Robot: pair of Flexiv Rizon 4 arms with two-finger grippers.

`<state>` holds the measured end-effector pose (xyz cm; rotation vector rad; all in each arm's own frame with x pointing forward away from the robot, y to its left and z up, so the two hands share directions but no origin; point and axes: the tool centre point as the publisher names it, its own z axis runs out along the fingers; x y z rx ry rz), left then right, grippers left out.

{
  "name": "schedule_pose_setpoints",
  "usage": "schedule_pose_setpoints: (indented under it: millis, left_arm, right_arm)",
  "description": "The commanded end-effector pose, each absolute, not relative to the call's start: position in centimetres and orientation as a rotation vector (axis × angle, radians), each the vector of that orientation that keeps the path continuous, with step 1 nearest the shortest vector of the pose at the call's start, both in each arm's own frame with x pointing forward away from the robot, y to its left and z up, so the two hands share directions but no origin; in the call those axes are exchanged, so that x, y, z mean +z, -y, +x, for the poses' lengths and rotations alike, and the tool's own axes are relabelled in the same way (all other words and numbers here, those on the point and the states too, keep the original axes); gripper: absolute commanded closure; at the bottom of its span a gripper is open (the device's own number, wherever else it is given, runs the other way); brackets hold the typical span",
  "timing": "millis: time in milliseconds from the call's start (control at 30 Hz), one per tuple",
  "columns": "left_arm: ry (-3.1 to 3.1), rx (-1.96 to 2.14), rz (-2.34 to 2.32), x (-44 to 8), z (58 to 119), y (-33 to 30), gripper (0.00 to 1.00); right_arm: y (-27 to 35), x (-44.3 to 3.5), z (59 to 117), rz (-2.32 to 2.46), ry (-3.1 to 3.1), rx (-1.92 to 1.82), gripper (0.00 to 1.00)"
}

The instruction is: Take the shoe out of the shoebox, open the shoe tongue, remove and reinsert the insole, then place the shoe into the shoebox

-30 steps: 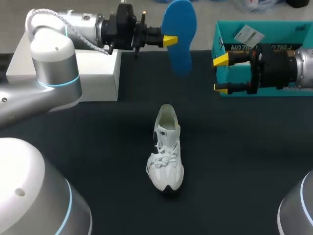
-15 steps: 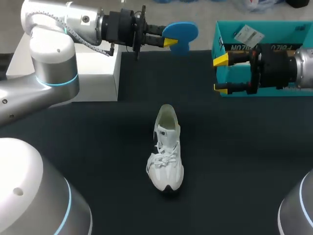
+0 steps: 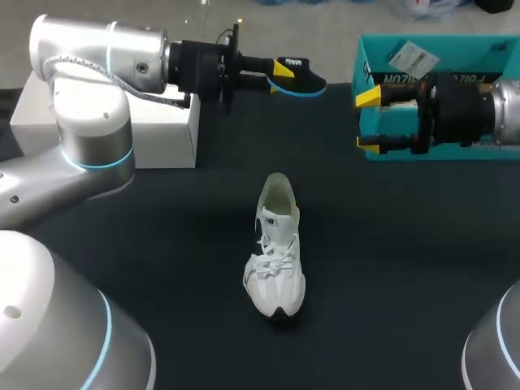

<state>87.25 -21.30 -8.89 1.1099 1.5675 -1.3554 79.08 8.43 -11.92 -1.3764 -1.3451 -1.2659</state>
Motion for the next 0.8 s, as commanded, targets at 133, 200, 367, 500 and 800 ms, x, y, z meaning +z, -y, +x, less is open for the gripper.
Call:
schedule_pose_setpoints:
  millis: [133, 200, 367, 500, 800]
  left_arm:
    - [-0.576, -0.313, 1.302, -9.0, 86.5, 22.1, 1.00]
    - [-0.577, -0.332, 1.296, -9.1, 86.5, 22.2, 1.00]
    - [-0.582, -0.363, 1.277, -8.9, 86.2, 22.7, 1.00]
    - [-0.584, -0.408, 1.242, -8.3, 86.2, 23.0, 1.00]
    - [-0.622, -0.501, 1.243, -8.1, 85.5, 23.3, 1.00]
  right_arm:
    - [-8.2, -10.2, 80.8, -1.410, 1.355, -1.272, 0.00]
    - [-8.4, -10.0, 81.1, -1.403, 1.355, -1.267, 0.00]
    - [-9.0, -9.7, 81.6, -1.336, 1.338, -1.285, 0.00]
    - [-10.1, -10.1, 81.6, -1.290, 1.345, -1.272, 0.00]
    - [-10.9, -10.6, 82.0, -1.229, 1.403, -1.254, 0.05]
